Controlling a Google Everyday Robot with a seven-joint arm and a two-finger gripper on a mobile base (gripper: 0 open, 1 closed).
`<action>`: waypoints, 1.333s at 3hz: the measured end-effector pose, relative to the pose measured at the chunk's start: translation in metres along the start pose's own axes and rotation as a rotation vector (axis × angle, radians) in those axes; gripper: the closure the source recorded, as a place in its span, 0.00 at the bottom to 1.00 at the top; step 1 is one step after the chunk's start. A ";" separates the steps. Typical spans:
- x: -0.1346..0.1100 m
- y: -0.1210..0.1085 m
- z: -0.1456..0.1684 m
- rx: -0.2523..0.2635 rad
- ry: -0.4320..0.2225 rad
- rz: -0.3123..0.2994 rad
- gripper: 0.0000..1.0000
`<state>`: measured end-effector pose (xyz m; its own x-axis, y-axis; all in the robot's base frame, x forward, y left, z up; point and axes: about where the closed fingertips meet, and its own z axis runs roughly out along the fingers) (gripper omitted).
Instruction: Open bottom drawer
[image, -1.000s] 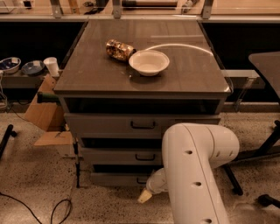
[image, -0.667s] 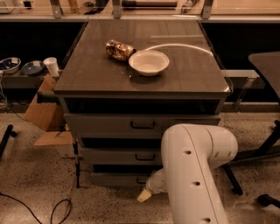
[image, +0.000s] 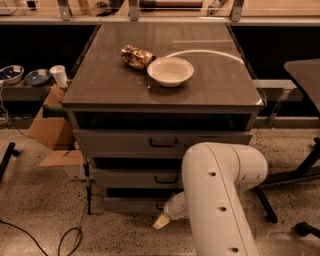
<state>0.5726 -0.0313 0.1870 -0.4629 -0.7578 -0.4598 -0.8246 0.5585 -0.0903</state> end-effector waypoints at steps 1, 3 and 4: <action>-0.004 0.004 0.008 -0.035 0.003 -0.042 0.00; 0.014 0.016 0.015 -0.137 0.054 -0.114 0.00; 0.026 0.020 0.010 -0.158 0.079 -0.129 0.00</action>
Offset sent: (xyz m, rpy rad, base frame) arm -0.0089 0.0112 -0.0220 -0.0096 0.0878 0.1745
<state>0.5473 -0.0368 0.1645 -0.3697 -0.8471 -0.3819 -0.9163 0.4005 -0.0012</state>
